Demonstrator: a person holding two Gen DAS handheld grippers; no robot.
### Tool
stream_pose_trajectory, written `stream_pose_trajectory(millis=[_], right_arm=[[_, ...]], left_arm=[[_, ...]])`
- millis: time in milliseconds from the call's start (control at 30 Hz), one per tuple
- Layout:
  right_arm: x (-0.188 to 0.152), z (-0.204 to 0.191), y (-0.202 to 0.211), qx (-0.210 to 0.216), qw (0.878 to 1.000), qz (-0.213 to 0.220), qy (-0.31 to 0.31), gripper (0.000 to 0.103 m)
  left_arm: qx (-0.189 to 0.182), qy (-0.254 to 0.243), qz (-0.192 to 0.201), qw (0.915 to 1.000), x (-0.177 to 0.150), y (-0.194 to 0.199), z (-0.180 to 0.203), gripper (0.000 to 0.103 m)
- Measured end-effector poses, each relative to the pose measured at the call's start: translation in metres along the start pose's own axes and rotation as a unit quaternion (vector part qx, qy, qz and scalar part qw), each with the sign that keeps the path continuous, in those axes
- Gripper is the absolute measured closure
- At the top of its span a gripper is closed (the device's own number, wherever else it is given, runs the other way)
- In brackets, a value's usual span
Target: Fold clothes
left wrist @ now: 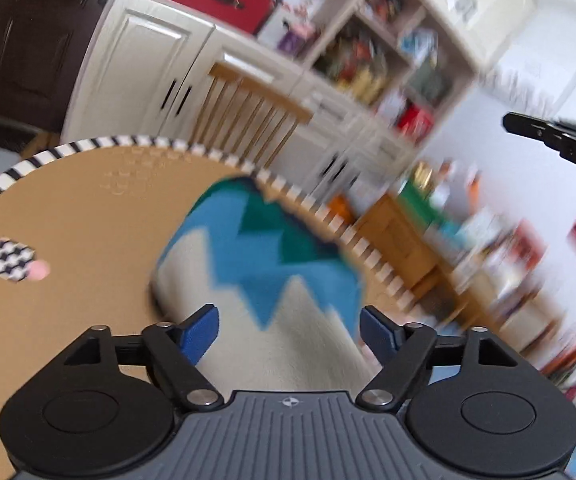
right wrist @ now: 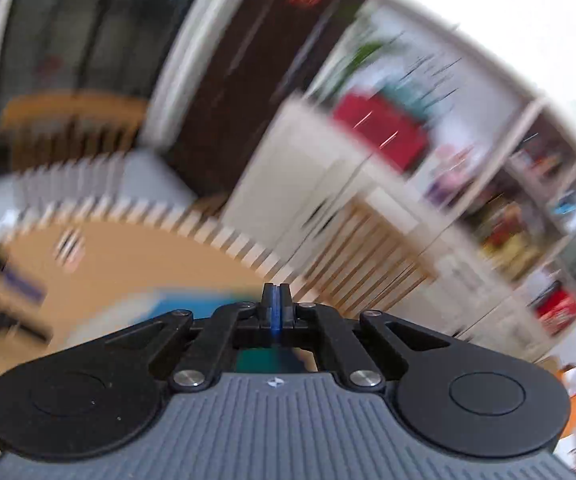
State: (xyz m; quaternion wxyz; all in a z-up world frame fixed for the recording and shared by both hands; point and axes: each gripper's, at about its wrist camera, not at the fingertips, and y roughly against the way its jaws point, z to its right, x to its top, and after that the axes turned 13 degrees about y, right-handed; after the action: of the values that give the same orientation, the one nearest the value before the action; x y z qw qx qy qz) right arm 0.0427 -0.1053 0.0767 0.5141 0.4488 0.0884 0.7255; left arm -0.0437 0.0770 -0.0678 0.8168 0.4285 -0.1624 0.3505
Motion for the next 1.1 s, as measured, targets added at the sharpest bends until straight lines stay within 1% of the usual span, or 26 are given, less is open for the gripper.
stream_pose_trajectory(millis=[67, 133, 200, 267, 300, 333, 367, 400, 433, 467, 533, 600, 633, 700, 767, 833, 900, 967, 1000, 1033, 1100], right_arm=[[-0.038, -0.039, -0.013, 0.04, 0.999, -0.019, -0.015, 0.103], [-0.077, -0.082, -0.019, 0.072, 0.997, -0.022, -0.03, 0.1], [-0.109, -0.126, -0.024, 0.105, 0.993, -0.041, -0.027, 0.096], [-0.136, -0.17, -0.029, 0.142, 0.988, -0.064, -0.022, 0.093], [-0.142, -0.188, -0.029, 0.158, 0.985, -0.069, -0.012, 0.087], [-0.148, -0.206, -0.029, 0.173, 0.982, -0.072, -0.003, 0.077], [-0.15, -0.22, -0.027, 0.182, 0.981, -0.068, 0.007, 0.069], [-0.152, -0.231, -0.025, 0.189, 0.98, -0.055, 0.019, 0.059], [-0.153, -0.243, -0.025, 0.19, 0.98, -0.044, 0.033, 0.056], [-0.15, -0.248, -0.027, 0.188, 0.98, -0.038, 0.051, 0.056], [-0.142, -0.255, -0.038, 0.169, 0.981, -0.034, 0.094, 0.053], [-0.137, -0.263, -0.046, 0.162, 0.979, -0.032, 0.116, 0.05], [-0.135, -0.265, -0.053, 0.16, 0.978, -0.037, 0.128, 0.049], [-0.131, -0.268, -0.066, 0.172, 0.972, -0.05, 0.151, 0.046], [-0.13, -0.275, -0.069, 0.185, 0.967, -0.052, 0.166, 0.044], [-0.127, -0.274, -0.074, 0.189, 0.967, -0.049, 0.164, 0.042], [-0.122, -0.268, -0.083, 0.201, 0.967, -0.056, 0.143, 0.044], [-0.119, -0.256, -0.096, 0.22, 0.968, -0.071, 0.1, 0.059], [-0.117, -0.253, -0.102, 0.22, 0.968, -0.08, 0.086, 0.079], [-0.116, -0.25, -0.107, 0.219, 0.969, -0.088, 0.075, 0.087], [-0.114, -0.247, -0.108, 0.219, 0.969, -0.094, 0.065, 0.09]], left_arm=[[0.009, -0.009, -0.024, 0.9996, -0.02, -0.002, -0.009, 0.029], [0.015, -0.009, -0.044, 0.9989, -0.038, -0.002, -0.018, 0.029], [0.027, 0.005, -0.053, 0.9982, -0.048, 0.001, -0.029, 0.029], [0.031, 0.025, -0.057, 0.9976, -0.052, 0.004, -0.038, 0.029], [0.033, 0.033, -0.058, 0.9972, -0.052, 0.005, -0.042, 0.029], [0.035, 0.039, -0.058, 0.9969, -0.051, 0.006, -0.044, 0.029], [0.038, 0.045, -0.058, 0.9966, -0.05, 0.007, -0.047, 0.029], [0.039, 0.05, -0.058, 0.9963, -0.051, 0.007, -0.047, 0.028], [0.04, 0.055, -0.057, 0.9961, -0.053, 0.008, -0.046, 0.028], [0.041, 0.057, -0.057, 0.9959, -0.053, 0.007, -0.046, 0.028], [0.042, 0.062, -0.059, 0.9955, -0.053, 0.006, -0.046, 0.028], [0.042, 0.062, -0.062, 0.9952, -0.055, 0.005, -0.045, 0.028], [0.042, 0.063, -0.064, 0.9951, -0.056, 0.005, -0.045, 0.028], [0.042, 0.066, -0.066, 0.9948, -0.058, 0.003, -0.044, 0.028], [0.042, 0.07, -0.064, 0.9946, -0.059, 0.004, -0.044, 0.027], [0.042, 0.077, -0.061, 0.9942, -0.058, 0.006, -0.048, 0.026], [0.043, 0.087, -0.06, 0.9935, -0.057, 0.008, -0.051, 0.026], [0.044, 0.095, -0.059, 0.9928, -0.057, 0.01, -0.054, 0.025], [0.044, 0.099, -0.058, 0.9924, -0.057, 0.011, -0.056, 0.025], [0.045, 0.101, -0.057, 0.9922, -0.056, 0.012, -0.057, 0.025], [0.048, 0.102, -0.055, 0.9921, -0.056, 0.014, -0.058, 0.025]])
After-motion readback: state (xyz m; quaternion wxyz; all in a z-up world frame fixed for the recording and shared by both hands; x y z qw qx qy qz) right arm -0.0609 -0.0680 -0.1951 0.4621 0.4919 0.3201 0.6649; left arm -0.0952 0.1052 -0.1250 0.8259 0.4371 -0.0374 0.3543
